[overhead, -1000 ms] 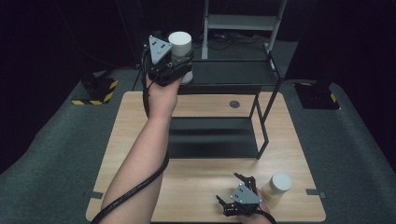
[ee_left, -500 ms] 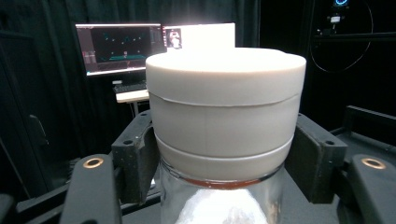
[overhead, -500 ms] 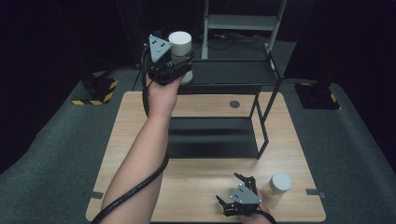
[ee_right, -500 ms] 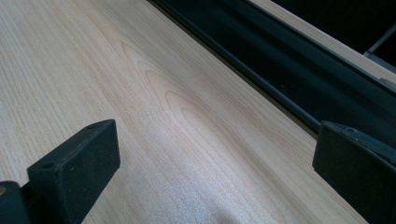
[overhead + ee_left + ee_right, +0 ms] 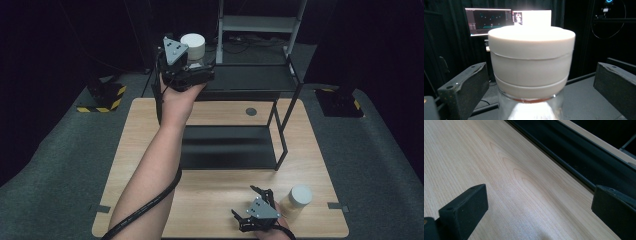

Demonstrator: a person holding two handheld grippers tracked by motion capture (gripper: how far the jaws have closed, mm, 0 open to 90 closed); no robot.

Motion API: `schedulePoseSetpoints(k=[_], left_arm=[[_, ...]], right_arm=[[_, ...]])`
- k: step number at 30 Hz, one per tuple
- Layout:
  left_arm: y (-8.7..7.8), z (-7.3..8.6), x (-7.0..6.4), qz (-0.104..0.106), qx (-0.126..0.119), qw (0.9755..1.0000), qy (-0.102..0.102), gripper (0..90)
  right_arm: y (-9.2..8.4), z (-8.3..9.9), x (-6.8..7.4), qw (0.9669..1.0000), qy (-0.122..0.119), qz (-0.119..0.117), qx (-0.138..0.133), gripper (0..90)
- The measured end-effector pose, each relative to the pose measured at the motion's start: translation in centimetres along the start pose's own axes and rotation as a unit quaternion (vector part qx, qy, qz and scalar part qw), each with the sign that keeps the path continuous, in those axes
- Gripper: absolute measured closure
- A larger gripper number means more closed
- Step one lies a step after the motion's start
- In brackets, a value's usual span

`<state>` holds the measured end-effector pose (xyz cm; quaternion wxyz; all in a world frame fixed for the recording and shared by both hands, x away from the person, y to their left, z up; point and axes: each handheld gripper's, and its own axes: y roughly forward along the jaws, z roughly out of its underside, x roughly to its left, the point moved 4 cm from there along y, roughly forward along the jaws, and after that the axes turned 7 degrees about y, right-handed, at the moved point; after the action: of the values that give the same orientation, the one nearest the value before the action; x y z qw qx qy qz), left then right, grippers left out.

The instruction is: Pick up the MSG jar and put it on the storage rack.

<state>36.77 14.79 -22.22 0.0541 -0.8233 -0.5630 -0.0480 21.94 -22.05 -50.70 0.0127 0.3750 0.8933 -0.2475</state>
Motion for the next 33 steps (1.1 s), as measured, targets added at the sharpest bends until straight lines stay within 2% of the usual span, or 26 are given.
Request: schedulePoseSetpoints(k=[5,9,23,33], left_arm=[[-0.3,0.1,0.3,-0.001,0.007,1.0,-0.003,0.4],[-0.8,0.4,0.4,0.001,0.003,1.0,-0.003,0.4],[-4.1,1.4,-0.4,0.002,-0.013,0.9999,0.009,0.4],[-6.6,3.0,-0.8,0.0,-0.007,0.9999,0.016,0.4]], right_arm=[[0.0,-0.1,0.0,1.0,-0.002,-0.001,0.002,0.0],[0.0,-0.1,0.1,1.0,-0.005,-0.001,0.002,0.0],[0.1,-0.1,0.1,1.0,-0.008,-0.001,0.003,0.0],[0.0,0.0,0.2,1.0,-0.009,-0.002,0.001,0.0]])
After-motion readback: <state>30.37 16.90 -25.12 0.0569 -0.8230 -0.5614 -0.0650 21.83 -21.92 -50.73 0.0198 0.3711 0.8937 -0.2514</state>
